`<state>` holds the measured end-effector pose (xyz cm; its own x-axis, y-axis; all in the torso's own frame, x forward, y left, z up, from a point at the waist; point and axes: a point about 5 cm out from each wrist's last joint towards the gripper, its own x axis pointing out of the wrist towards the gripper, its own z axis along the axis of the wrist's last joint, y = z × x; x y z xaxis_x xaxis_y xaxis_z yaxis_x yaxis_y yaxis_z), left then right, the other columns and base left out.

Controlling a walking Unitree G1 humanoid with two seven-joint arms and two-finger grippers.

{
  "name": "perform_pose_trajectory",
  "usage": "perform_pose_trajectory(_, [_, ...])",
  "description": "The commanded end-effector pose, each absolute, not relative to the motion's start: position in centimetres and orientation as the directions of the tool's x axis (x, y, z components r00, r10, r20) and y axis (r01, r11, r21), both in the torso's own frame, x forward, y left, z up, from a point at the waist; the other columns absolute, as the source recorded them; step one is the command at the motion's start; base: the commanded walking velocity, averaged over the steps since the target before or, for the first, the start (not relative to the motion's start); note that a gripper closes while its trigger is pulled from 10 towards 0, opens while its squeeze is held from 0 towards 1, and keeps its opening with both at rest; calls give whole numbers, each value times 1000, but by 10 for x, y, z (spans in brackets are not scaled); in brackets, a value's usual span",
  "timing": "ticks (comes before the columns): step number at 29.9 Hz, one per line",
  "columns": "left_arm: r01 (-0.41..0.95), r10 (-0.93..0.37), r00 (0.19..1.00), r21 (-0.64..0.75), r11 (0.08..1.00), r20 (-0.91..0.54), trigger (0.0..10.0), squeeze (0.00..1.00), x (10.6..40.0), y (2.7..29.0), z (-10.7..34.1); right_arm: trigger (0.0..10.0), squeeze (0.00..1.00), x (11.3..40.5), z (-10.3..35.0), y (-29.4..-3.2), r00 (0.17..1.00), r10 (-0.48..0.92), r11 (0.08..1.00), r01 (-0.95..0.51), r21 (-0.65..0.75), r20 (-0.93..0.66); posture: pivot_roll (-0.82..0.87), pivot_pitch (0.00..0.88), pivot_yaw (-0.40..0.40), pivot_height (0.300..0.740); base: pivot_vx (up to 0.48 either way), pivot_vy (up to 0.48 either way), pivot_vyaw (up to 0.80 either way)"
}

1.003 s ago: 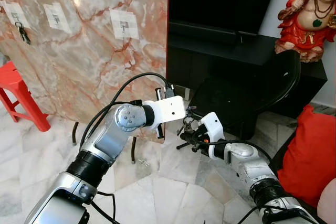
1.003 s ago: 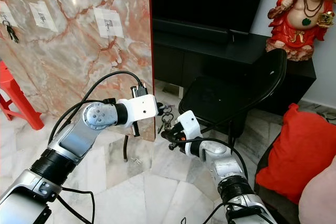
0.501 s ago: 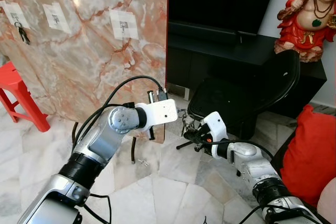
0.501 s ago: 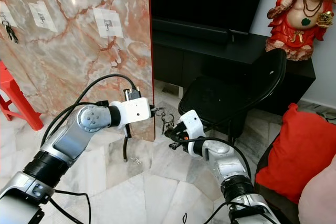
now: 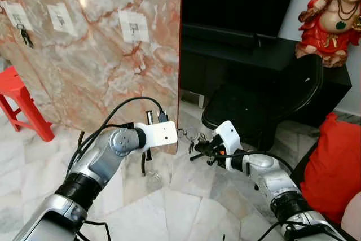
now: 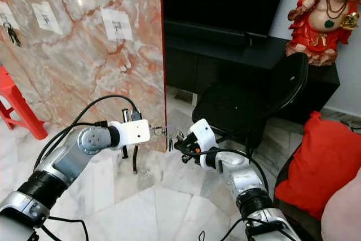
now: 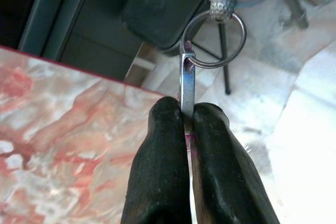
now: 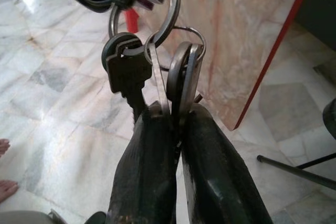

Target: Hang keys on a hook

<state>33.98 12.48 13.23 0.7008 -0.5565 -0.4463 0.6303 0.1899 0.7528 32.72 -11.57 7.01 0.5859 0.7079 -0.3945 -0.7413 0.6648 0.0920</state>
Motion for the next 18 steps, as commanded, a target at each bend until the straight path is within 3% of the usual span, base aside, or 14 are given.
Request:
perform_pose_trajectory(1, [579,-449,778,779,239,-440,10000,0,348,151,131,0,0,328,70,-139,622,654,707,-705,56,-431,-11,0,-6,723,0,0,0])
perform_pose_trajectory(3, [566,-446,790,781,266,-421,10000,0,349,151,129,0,0,328,69,-139,621,654,707,-705,56,-433,-11,0,-6,723,0,0,0])
perform_pose_trajectory(4, [561,-439,805,751,348,-398,10000,961,349,152,123,0,0,327,68,-140,619,653,707,-705,58,-437,-14,0,-8,723,0,0,0])
perform_pose_trajectory(12, [546,-404,831,697,464,-382,10000,1000,348,159,105,0,0,324,63,-141,609,650,707,-704,68,-454,-15,0,-11,723,0,0,0])
perform_pose_trajectory(18, [554,-379,830,681,479,-408,10000,1000,345,166,93,0,0,320,54,-144,587,635,705,-706,66,-502,-12,0,-14,723,0,0,0])
